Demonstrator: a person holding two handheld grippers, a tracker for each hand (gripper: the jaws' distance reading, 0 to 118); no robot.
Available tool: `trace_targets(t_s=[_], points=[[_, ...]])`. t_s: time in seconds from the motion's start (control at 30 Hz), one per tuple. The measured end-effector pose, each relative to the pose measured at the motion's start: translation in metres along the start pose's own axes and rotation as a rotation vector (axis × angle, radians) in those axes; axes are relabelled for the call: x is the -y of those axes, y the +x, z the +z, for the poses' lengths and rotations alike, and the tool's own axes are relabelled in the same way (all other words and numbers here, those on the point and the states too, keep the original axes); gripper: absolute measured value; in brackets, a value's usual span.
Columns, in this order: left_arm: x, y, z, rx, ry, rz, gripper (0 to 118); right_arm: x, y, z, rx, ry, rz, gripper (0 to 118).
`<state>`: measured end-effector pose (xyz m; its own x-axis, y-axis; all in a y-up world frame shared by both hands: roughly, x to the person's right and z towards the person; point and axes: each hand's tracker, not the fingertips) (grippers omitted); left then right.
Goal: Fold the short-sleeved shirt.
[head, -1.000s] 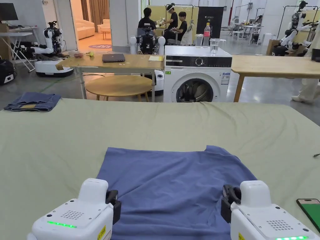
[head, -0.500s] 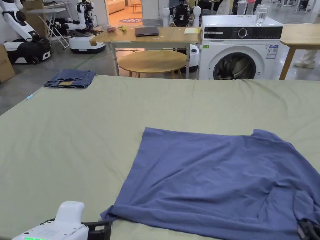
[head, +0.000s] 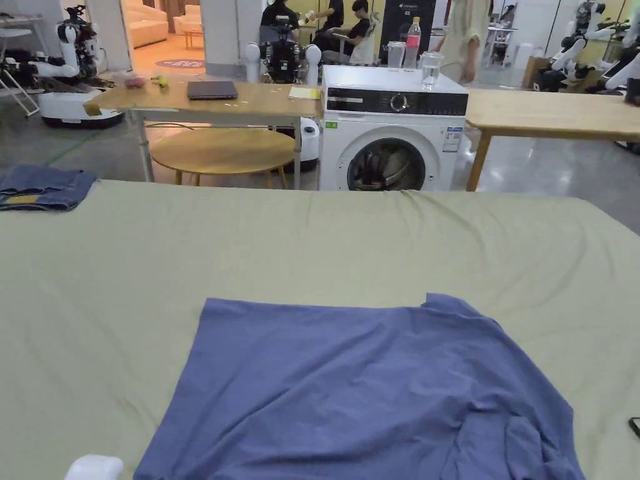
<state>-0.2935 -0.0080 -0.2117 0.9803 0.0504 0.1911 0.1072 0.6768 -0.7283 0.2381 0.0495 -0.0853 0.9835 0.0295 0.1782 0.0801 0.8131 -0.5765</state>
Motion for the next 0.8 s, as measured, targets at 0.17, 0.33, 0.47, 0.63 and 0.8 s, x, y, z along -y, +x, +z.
trace_targets(t_s=[0.17, 0.33, 0.47, 0.63, 0.8], points=[[-0.005, 0.002, 0.01, -0.016, 0.019, -0.003, 2, 0.007, 0.016, -0.011, -0.041, -0.043, 0.028, 50], [-0.005, 0.005, 0.012, -0.029, 0.004, 0.002, 2, 0.021, 0.014, -0.031, -0.086, -0.032, 0.083, 114], [-0.004, 0.006, 0.008, -0.041, -0.015, 0.002, 2, 0.028, 0.015, -0.064, -0.116, -0.093, 0.087, 100], [-0.007, 0.007, 0.011, -0.047, -0.024, 0.0, 2, 0.024, 0.035, -0.08, -0.231, -0.099, -0.12, 6], [-0.028, 0.008, 0.032, -0.066, 0.003, -0.004, 2, 0.006, 0.039, -0.053, -0.236, -0.047, -0.124, 6]])
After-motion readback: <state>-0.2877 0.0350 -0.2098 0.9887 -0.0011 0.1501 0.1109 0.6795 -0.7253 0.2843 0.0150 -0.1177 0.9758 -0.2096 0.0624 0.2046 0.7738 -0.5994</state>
